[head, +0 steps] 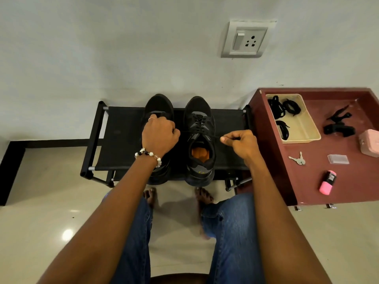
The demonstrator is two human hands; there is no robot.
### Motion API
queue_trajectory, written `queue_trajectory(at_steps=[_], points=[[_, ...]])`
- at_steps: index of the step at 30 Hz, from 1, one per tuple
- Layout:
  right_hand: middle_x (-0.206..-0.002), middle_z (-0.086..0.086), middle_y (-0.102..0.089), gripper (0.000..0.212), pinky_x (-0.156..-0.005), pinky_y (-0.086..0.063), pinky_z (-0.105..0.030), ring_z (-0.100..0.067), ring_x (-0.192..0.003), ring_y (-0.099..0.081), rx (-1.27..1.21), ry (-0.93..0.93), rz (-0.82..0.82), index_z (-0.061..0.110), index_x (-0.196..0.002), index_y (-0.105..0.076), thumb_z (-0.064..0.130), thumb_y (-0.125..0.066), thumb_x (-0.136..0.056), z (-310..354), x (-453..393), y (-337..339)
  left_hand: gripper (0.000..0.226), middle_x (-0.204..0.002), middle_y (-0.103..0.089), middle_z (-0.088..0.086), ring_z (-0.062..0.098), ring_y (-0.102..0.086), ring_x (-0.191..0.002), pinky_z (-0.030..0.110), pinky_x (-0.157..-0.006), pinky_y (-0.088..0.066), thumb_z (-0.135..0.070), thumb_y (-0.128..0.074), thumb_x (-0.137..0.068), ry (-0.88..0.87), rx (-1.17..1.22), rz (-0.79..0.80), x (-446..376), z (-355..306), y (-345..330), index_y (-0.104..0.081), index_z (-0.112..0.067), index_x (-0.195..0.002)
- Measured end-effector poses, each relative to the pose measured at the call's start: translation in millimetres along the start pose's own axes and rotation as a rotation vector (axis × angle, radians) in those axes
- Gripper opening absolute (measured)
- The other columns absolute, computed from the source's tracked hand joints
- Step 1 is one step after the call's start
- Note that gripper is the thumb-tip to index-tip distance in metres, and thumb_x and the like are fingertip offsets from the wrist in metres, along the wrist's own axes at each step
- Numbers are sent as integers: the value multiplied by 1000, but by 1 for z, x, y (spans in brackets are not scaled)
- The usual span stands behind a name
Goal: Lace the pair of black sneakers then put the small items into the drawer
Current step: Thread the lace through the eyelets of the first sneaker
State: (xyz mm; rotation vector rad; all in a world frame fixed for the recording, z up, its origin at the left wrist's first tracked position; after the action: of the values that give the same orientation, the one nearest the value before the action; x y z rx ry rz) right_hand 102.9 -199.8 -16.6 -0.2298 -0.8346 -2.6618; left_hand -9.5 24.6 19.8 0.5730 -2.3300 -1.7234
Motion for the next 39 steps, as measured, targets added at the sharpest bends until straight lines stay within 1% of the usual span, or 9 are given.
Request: queue_trajectory(at_steps=[5, 7, 10, 13, 18, 23, 27, 34, 39], points=[[-95, -4, -68, 15, -92, -46, -30, -10, -96, -60, 113, 93, 78, 8, -79, -75, 21, -76, -84, 16, 4, 14, 41, -134, -56, 0, 27, -40, -129, 46, -107, -29, -47, -52, -94, -75, -28, 211, -1, 3, 2, -78, -15, -90], [-73, -7, -63, 30, -79, -48, -30, -16, -76, -58, 299, 142, 64, 5, -66, -68, 28, -75, -84, 28, 2, 17, 51, -120, -66, 3, 24, -56, -114, 48, -106, -35, -55, -51, -91, -61, -21, 236, -4, 2, 6, -74, -11, -79], [-77, -7, -67, 22, -78, -52, -30, -18, -76, -62, 357, 196, -15, 4, -79, -70, 24, -79, -81, 43, -3, 16, 53, -73, -64, 8, 25, -63, -79, 39, -78, -51, -55, -65, -81, -22, -75, 45, -6, -7, 23, -61, -6, -61], [-94, -1, -70, 24, -86, -51, -23, -13, -86, -65, 196, 205, 160, 6, -103, -72, 10, -78, -80, 50, 1, -2, 35, -85, -58, 7, 26, -57, -87, 34, -75, -44, -37, -78, -76, -32, -39, -18, -9, -19, 28, -62, -7, -81], [-88, -3, -71, 26, -81, -50, -14, -6, -79, -63, 160, 173, 171, 7, -105, -74, 11, -79, -80, 35, 3, -19, 51, -125, -61, 10, 28, -56, -115, 42, -97, -47, -10, -65, -89, -152, 187, 326, -10, -33, -8, -51, -21, -137], [-73, 3, -67, 1, -69, -46, -15, -3, -67, -56, 150, 168, 128, 13, -84, -76, 13, -76, -84, 26, 3, -19, 23, -104, -69, 12, 30, -61, -102, 42, -91, -48, -18, -61, -93, -80, 202, 186, -5, -29, -22, -72, -12, -111], [-71, 12, -57, 10, -54, -33, -4, 1, -63, -49, 237, 203, 132, 12, -84, -66, 12, -61, -94, 27, 5, -23, 20, -90, -73, 9, 26, -66, -90, 40, -85, -52, -21, -60, -93, -35, 278, 52, -1, -26, -27, -75, -11, -100], [-88, -9, -59, 18, -61, -38, -30, -25, -75, -55, 351, 170, 116, 15, -81, -50, 6, -47, -96, 21, 6, -31, 20, -84, -72, 10, 26, -65, -83, 35, -70, -55, -22, -58, -92, 82, 237, -14, -2, -24, -39, -76, -15, -96], [-73, 4, -65, 20, -70, -48, -30, -13, -72, -63, 189, 143, 86, 23, -79, -59, 12, -54, -95, 19, 7, -19, 18, -84, -72, 8, 22, -67, -81, 36, -80, -55, -18, -61, -93, 83, 361, 100, -5, -19, -25, -75, -6, -91]])
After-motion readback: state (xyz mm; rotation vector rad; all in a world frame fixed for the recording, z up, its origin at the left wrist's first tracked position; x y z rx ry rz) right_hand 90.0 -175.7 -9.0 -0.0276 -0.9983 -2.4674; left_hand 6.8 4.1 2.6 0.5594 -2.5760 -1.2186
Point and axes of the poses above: each hand's wrist, its own x-axis away from the middle knuckle, its own y-axis out of the back of the hand, z = x × y, the point moved 2 cm from there along -x, towards the middle knuckle
